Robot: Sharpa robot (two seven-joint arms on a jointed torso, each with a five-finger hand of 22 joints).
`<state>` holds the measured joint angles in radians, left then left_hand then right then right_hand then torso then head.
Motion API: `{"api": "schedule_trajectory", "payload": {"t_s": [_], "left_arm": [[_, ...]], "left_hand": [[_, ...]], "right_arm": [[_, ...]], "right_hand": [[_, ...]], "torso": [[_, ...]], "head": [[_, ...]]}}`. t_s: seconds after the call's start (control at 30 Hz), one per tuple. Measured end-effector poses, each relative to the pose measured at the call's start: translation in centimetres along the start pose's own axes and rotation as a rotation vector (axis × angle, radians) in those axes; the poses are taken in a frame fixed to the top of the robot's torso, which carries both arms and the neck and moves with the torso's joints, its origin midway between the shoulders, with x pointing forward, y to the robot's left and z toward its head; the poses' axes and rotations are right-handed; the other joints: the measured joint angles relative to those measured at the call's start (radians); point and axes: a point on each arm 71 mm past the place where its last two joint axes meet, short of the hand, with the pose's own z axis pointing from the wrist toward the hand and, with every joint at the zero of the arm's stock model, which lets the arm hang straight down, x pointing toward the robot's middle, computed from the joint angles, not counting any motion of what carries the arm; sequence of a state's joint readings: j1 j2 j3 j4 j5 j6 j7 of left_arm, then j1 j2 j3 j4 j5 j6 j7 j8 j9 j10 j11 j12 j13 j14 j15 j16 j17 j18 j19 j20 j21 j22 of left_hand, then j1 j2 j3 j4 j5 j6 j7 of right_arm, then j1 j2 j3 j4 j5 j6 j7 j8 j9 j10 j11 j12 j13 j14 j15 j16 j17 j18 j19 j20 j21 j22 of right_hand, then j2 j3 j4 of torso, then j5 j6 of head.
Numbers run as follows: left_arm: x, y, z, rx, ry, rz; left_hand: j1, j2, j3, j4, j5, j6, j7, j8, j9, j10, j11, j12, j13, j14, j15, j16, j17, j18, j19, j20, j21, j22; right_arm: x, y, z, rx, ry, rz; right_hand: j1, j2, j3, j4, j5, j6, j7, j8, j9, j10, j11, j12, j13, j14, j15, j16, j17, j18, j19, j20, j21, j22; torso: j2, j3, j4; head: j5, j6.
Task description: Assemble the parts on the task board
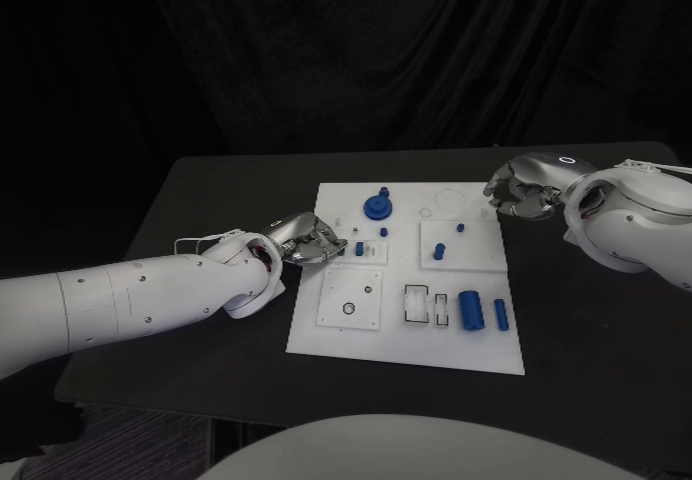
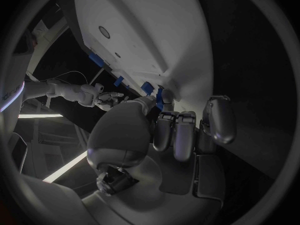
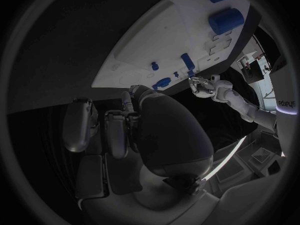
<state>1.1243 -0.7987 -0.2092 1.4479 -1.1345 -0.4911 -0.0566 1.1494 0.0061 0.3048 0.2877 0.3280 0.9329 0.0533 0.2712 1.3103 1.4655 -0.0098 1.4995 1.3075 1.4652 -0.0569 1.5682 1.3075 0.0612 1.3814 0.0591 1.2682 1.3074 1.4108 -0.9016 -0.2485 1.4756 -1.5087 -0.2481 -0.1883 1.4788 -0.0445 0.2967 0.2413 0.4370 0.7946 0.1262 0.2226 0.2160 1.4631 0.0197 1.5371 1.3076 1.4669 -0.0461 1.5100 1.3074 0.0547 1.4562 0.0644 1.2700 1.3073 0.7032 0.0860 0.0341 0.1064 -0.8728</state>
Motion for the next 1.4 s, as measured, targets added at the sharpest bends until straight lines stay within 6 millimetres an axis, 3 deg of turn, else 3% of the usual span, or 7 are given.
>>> {"api": "schedule_trajectory", "payload": {"t_s": [0.3, 0.53, 0.7, 0.87, 1.1, 1.23, 1.4], "left_arm": [[0.25, 0.14, -0.12, 0.014, -0.011, -0.001], [0.31, 0.24, -0.16, 0.025, -0.017, -0.001], [0.31, 0.28, -0.13, 0.025, -0.017, 0.000], [0.29, 0.33, -0.08, 0.023, -0.014, 0.001], [0.25, 0.41, -0.04, 0.020, -0.012, 0.003], [0.27, 0.47, -0.05, 0.022, -0.012, 0.004], [0.38, 0.55, -0.11, 0.027, -0.013, 0.004]], "left_hand": [[-0.110, 0.011, -0.065, 0.006, -0.086, -0.002, 0.010, -0.008, -0.003, -0.001, 0.007, -0.002, 0.000, 0.000, 0.007, 0.000, 0.000, 0.000, -0.002, 0.002, -0.008, 0.000], [-0.252, 0.030, -0.190, 0.007, -0.156, 0.000, 0.015, -0.011, -0.003, 0.000, 0.012, -0.006, 0.000, 0.002, 0.009, 0.000, 0.000, 0.000, -0.004, 0.004, -0.016, 0.000], [-0.301, 0.059, -0.272, 0.006, -0.210, 0.000, 0.015, -0.011, -0.003, -0.001, 0.014, -0.006, 0.000, 0.004, 0.011, 0.000, 0.000, 0.000, 0.000, 0.008, -0.020, 0.000], [-0.344, 0.102, -0.344, 0.006, -0.262, 0.004, 0.018, -0.011, -0.002, -0.001, 0.014, -0.006, 0.000, 0.000, 0.014, 0.000, 0.000, 0.000, 0.000, 0.008, -0.022, 0.000], [-0.380, 0.149, -0.406, 0.007, -0.271, 0.013, 0.017, 0.019, -0.002, -0.001, 0.014, -0.006, 0.000, 0.000, 0.014, 0.000, 0.000, 0.000, 0.000, 0.008, -0.022, 0.000], [-0.385, 0.193, -0.434, 0.007, -0.271, 0.017, 0.013, 0.046, -0.003, -0.001, 0.014, -0.006, 0.000, 0.000, 0.014, 0.000, 0.000, 0.000, 0.000, 0.007, -0.022, 0.000], [-0.369, 0.266, -0.465, 0.006, -0.271, 0.026, 0.007, 0.113, -0.006, -0.001, 0.014, 0.011, 0.000, 0.000, 0.014, 0.000, 0.000, 0.000, 0.018, 0.005, -0.003, 0.000]], "right_arm": [[0.07, -0.04, -0.03, 0.002, 0.003, 0.000], [0.11, -0.05, -0.03, 0.002, 0.005, 0.000], [0.15, -0.07, -0.04, 0.003, 0.008, 0.000], [0.17, -0.09, -0.05, 0.005, 0.010, -0.001], [0.20, -0.10, -0.05, 0.006, 0.013, -0.001], [0.22, -0.09, -0.05, 0.006, 0.015, -0.001], [0.25, -0.09, -0.05, 0.007, 0.017, -0.002]], "right_hand": [[0.000, 0.000, 0.003, 0.003, 0.000, 0.000, 0.000, 0.000, -0.001, 0.000, 0.000, 0.000, 0.000, 0.000, 0.000, -0.004, 0.000, 0.000, 0.000, 0.000, 0.000, 0.000], [0.000, 0.000, 0.003, 0.003, 0.000, 0.000, 0.000, 0.000, -0.001, 0.000, 0.000, 0.000, 0.000, 0.000, 0.000, -0.004, 0.000, 0.000, 0.000, 0.000, 0.000, 0.000], [0.000, 0.000, 0.003, 0.003, 0.000, 0.000, 0.000, 0.000, -0.001, 0.000, 0.000, 0.000, 0.000, 0.000, 0.000, -0.004, 0.000, 0.000, 0.000, 0.000, 0.000, 0.000], [0.000, 0.000, 0.003, 0.003, 0.000, 0.000, 0.000, 0.000, -0.001, 0.000, 0.000, 0.000, 0.000, 0.000, 0.000, -0.004, 0.000, 0.000, 0.000, 0.000, -0.002, 0.000], [0.000, 0.000, 0.003, 0.003, 0.000, 0.000, 0.000, 0.000, -0.001, 0.000, 0.000, 0.000, 0.000, 0.000, 0.000, -0.004, 0.000, 0.000, 0.000, 0.000, -0.004, 0.000], [0.000, 0.000, 0.003, 0.003, 0.000, 0.000, 0.000, 0.000, -0.001, 0.000, 0.000, 0.000, 0.000, 0.000, 0.000, -0.004, 0.000, 0.000, 0.000, 0.000, -0.004, 0.000], [0.000, 0.000, 0.003, 0.003, 0.000, 0.000, 0.000, 0.000, -0.001, 0.000, 0.000, 0.000, 0.000, 0.000, 0.000, -0.004, 0.000, 0.000, 0.000, 0.000, -0.004, 0.000]], "torso": [[0.000, -0.0001, -0.0007], [0.000, -0.0001, -0.0009], [0.000, 0.0000, -0.0010], [0.000, 0.0001, -0.0010], [0.000, 0.0001, -0.0010], [0.000, 0.0001, -0.0011], [0.000, 0.0002, -0.0011]], "head": [[0.002, 0.000], [0.003, 0.000], [0.004, 0.000], [0.004, 0.000], [0.004, 0.000], [0.005, 0.000], [0.006, 0.000]]}}
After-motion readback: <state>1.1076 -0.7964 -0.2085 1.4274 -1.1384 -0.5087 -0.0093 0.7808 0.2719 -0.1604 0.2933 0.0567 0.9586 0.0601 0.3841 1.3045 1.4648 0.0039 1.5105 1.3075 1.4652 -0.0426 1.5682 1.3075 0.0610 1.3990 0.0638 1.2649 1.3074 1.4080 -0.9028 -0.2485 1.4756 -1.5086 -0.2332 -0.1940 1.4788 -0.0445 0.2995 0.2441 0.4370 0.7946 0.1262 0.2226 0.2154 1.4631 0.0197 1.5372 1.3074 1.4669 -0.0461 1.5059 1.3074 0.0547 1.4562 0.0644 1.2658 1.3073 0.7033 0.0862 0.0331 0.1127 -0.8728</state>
